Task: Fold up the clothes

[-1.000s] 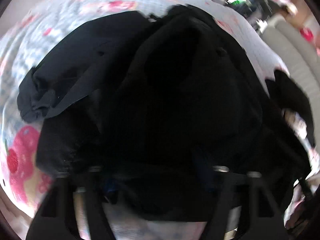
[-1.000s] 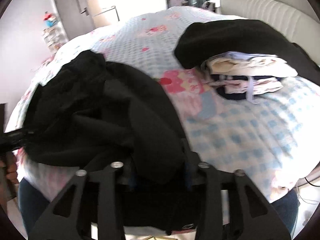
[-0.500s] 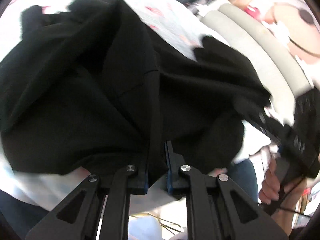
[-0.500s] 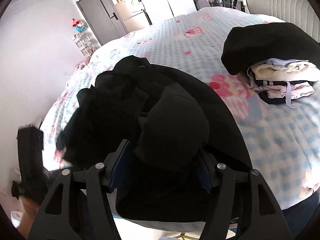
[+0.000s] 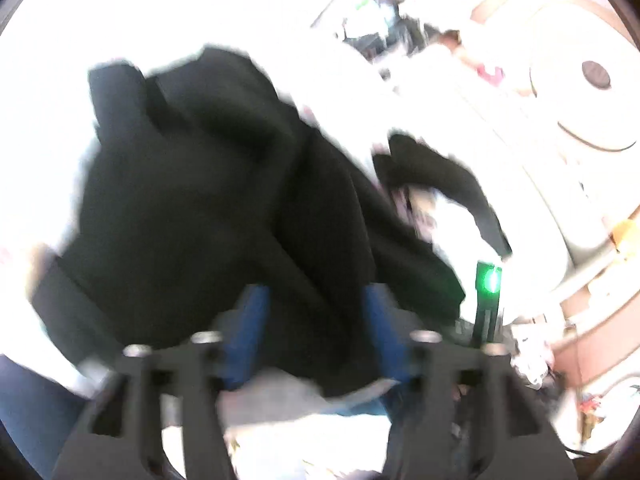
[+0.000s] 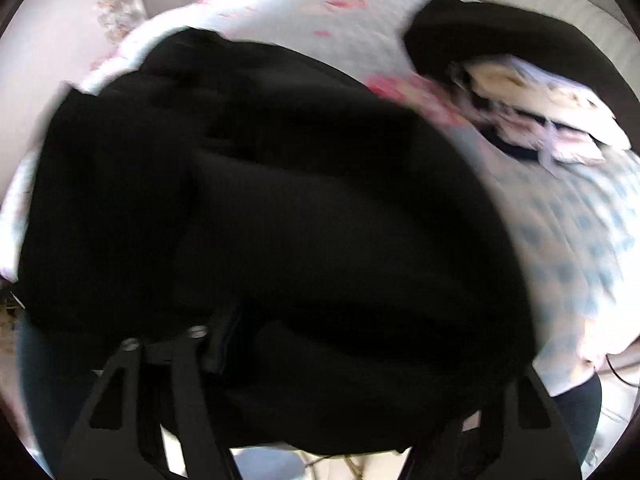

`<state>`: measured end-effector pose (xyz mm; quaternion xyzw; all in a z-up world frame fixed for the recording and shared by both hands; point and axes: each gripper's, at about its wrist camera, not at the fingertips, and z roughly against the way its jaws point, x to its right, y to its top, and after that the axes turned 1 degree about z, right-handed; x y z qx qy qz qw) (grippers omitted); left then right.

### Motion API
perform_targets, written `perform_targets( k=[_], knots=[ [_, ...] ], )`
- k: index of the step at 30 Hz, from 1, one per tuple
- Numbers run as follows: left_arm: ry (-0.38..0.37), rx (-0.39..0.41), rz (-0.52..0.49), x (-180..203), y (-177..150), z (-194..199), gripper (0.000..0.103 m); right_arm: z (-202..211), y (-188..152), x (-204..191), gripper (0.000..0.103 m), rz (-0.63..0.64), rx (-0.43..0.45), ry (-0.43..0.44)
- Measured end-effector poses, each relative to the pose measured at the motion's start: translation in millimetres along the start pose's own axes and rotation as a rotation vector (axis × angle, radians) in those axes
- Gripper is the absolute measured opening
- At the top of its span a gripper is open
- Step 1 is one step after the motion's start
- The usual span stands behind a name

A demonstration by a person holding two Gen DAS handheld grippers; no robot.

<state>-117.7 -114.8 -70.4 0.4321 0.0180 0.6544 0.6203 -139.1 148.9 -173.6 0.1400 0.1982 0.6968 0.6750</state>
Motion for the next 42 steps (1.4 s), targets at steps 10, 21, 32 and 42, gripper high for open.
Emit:
perform_targets(
  k=[10,21,32,42],
  knots=[
    [0.275,-0.150,0.151,-104.7,52.2,-81.9,0.081,-14.0,-1.2,-12.0,0.081,0.124,-0.109,-0.074],
    [0.018,-0.247,-0.057,16.2,13.1,-99.5,0.025,0.0,120.6,-23.4,0.041,0.079,0.075,-0.084],
    [-0.161,-0.337,-0.130,104.7,-32.7,-122.6,0.025,90.1,53.1,67.1,0.067,-0.090,0.210,0.038],
    [-0.216,-0.364,-0.076,105.1,-38.3,-120.2,0.057,74.1,28.6,74.6,0.080,-0.189,0.086,0.368]
  ],
)
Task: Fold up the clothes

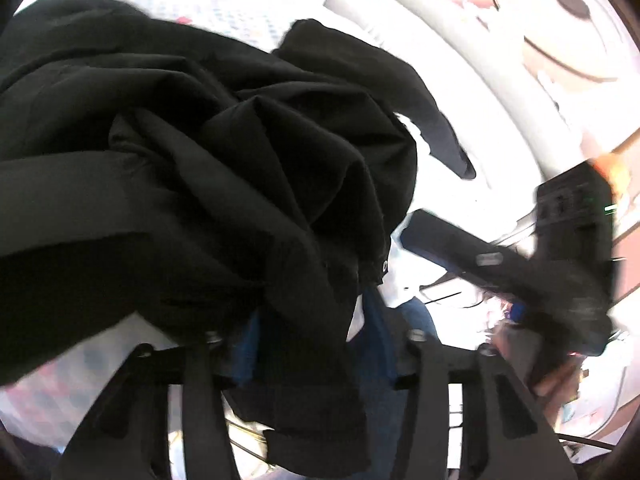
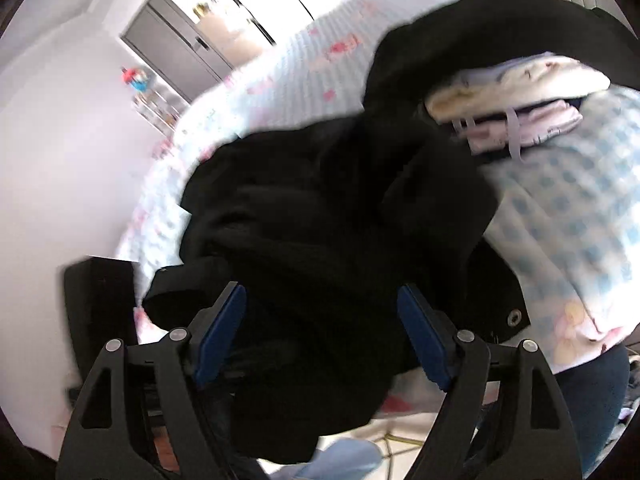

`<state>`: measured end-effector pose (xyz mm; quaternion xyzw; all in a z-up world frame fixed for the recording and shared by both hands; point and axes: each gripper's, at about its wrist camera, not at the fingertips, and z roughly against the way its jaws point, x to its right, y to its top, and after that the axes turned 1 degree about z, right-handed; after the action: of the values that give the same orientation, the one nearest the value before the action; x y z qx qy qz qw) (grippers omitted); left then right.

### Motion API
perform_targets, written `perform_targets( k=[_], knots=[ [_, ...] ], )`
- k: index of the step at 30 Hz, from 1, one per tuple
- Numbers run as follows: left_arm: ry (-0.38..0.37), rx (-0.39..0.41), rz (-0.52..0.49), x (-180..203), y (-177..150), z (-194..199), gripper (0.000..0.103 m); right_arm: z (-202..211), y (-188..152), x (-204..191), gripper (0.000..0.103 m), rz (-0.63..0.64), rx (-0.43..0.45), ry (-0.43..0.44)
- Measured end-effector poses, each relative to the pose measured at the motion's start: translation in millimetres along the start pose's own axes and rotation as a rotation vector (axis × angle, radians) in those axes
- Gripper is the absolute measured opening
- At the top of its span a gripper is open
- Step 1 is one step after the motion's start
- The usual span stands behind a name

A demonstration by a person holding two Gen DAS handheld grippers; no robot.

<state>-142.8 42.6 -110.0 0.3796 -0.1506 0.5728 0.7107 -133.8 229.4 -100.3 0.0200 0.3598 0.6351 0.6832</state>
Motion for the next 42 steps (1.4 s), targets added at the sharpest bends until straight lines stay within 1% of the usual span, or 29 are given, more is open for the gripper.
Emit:
perform_targets(
  k=[2,4,5,6,8,12,13,14,15,16,17,18,20,21,22,23,24,25,26,27,28,29,30,31,34,35,38,39,42],
  knots=[
    [0.008,0.001,0.036,-19.8,-14.1,13.1,0.059,-15.9,-2.7,-6.8,0.080,0.032,-0.040,-0.034],
    [0.016,0.000,0.057,-49.4,-37.2,48.0,0.060,-32.7,-0.7,-17.3,0.083,0.063,-0.071,-0.008],
    [0.017,0.019,0.077,-62.9,-38.2,63.0,0.060,-41.1,0.5,-24.0,0.085,0.079,-0.088,0.011],
    [0.019,0.045,0.102,-74.6,-36.9,76.5,0.060,-47.6,1.2,-30.3,0.086,0.092,-0.098,0.018],
    [0.032,0.105,0.147,-96.2,-32.2,102.3,0.062,-62.3,1.7,-44.9,0.093,0.125,-0.114,0.012],
    [0.089,0.253,0.220,-132.5,-15.4,147.9,0.064,-95.4,-1.5,-59.3,0.100,0.190,-0.149,-0.062],
    [0.093,0.284,0.231,-141.6,-11.0,157.5,0.068,-101.7,-3.0,-63.2,0.103,0.204,-0.157,-0.081],
    [0.095,0.312,0.235,-147.7,-5.2,160.8,0.077,-110.6,-3.8,-66.7,0.103,0.236,-0.161,-0.110],
    [0.094,0.337,0.233,-153.1,4.9,158.3,0.080,-119.5,-4.7,-70.3,0.103,0.268,-0.164,-0.139],
    [0.096,0.343,0.241,-160.0,21.6,137.8,0.082,-128.4,-5.2,-72.8,0.103,0.308,-0.159,-0.171],
    [0.105,0.309,0.275,-171.1,35.2,120.3,0.082,-133.0,-4.5,-72.5,0.103,0.322,-0.141,-0.184],
    [0.117,0.261,0.318,-183.7,46.7,107.1,0.082,-134.8,-3.1,-70.2,0.101,0.320,-0.117,-0.190],
    [0.091,0.201,0.383,-201.6,61.1,84.7,0.082,-133.6,1.9,-61.8,0.075,0.291,-0.073,-0.228],
    [0.081,0.195,0.387,-202.8,65.7,76.4,0.082,-131.9,4.8,-56.8,0.072,0.274,-0.054,-0.249],
    [0.073,0.198,0.379,-201.0,69.4,69.2,0.082,-128.9,6.8,-52.5,0.065,0.259,-0.040,-0.243],
    [0.074,0.202,0.362,-196.5,71.1,63.4,0.080,-125.2,9.5,-47.0,0.059,0.242,-0.023,-0.242],
    [0.082,0.204,0.334,-189.9,72.2,58.0,0.078,-124.4,11.7,-44.5,0.057,0.241,-0.018,-0.246],
    [0.122,0.198,0.294,-181.6,73.8,51.7,0.060,-123.4,13.9,-42.2,0.053,0.240,-0.013,-0.251],
    [0.163,0.201,0.250,-171.5,74.3,48.5,0.041,-121.7,15.6,-42.8,0.048,0.241,-0.004,-0.262],
    [0.200,0.209,0.207,-160.8,74.1,46.9,0.034,-120.1,17.4,-43.1,0.045,0.242,0.005,-0.274],
    [0.237,0.218,0.163,-150.2,74.0,45.2,0.022,-119.0,19.7,-40.1,0.041,0.246,0.014,-0.288],
    [0.254,0.239,0.127,-140.4,72.0,49.4,0.019,-117.9,24.8,-39.9,0.038,0.253,0.028,-0.304],
    [0.263,0.266,0.094,-131.0,69.3,56.1,0.018,-116.7,29.8,-39.7,0.036,0.259,0.041,-0.321],
    [0.258,0.295,0.069,-122.8,67.5,66.9,0.018,-115.5,34.6,-39.6,0.033,0.265,0.055,-0.338],
    [0.211,0.359,0.014,-99.0,60.0,101.8,0.017,-107.1,46.1,-39.3,0.029,0.256,0.099,-0.375],
    [0.192,0.374,-0.002,-91.0,56.7,112.8,0.015,-100.2,53.6,-35.2,0.028,0.240,0.120,-0.385],
    [0.146,0.357,-0.041,-73.0,32.5,127.3,0.014,-86.7,67.3,-28.5,0.028,0.225,0.167,-0.421],
    [0.131,0.349,-0.054,-67.3,24.0,131.4,0.014,-84.4,67.9,-26.0,0.028,0.229,0.169,-0.432],
    [0.082,0.278,-0.063,-54.6,-2.8,105.5,0.014,-81.8,58.5,-13.3,0.028,0.202,0.160,-0.454]
  ],
)
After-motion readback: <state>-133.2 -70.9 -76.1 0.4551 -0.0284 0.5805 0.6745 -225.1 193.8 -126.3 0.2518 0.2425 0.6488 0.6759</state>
